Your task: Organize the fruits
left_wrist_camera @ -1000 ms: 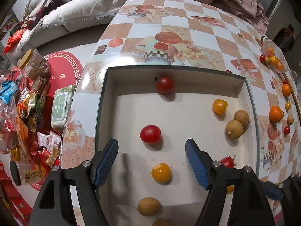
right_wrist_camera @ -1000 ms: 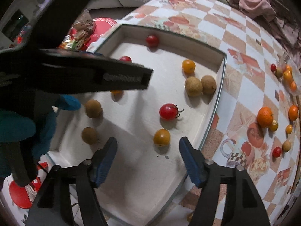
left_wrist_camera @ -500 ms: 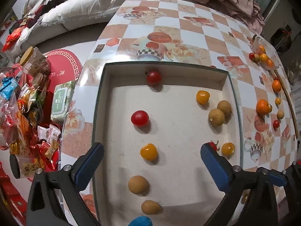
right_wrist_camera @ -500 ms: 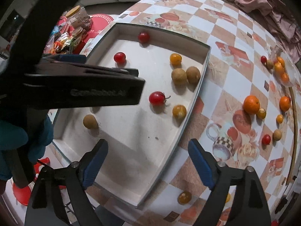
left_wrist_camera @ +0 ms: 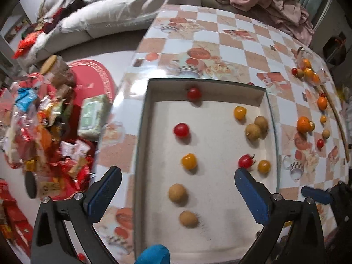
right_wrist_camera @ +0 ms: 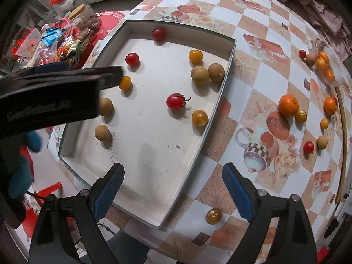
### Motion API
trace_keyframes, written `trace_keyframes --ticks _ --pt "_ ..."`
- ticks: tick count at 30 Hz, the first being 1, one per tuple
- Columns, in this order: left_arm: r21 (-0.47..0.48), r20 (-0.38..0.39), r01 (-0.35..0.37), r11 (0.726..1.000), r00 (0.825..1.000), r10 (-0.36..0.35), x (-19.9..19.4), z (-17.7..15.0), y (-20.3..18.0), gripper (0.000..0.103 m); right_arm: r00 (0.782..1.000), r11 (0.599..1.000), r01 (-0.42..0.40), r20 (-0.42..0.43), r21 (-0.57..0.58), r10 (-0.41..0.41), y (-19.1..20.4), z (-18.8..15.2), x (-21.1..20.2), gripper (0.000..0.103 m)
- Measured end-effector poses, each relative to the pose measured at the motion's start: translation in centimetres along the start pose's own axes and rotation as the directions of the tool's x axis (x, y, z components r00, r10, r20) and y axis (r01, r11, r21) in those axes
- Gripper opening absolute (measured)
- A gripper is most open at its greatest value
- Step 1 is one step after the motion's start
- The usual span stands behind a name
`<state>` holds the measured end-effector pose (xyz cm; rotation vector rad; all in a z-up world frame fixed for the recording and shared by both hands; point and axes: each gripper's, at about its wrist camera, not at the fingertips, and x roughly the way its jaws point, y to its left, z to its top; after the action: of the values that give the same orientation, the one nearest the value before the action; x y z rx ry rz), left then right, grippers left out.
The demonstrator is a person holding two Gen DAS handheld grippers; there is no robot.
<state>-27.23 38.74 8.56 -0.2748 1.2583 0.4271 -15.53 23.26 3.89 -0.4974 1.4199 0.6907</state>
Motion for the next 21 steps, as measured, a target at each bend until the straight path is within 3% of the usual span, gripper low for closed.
trace_keyframes --ticks 6,21 --pt "-0.033 -0.036 0.017 0.999 0.999 -0.018 -1.1 -1.1 0.9 0.103 0.999 0.999 0.034 -0.011 0.004 -0.034 -0.4 -0.3 -0.4 0.093" --pt "0.014 -0.125 -0.011 1.0 0.992 0.013 -1.7 -3.0 0.8 0.103 0.998 0.998 0.058 -0.029 0.012 -0.058 -0.5 -0.4 -0.8 0.093"
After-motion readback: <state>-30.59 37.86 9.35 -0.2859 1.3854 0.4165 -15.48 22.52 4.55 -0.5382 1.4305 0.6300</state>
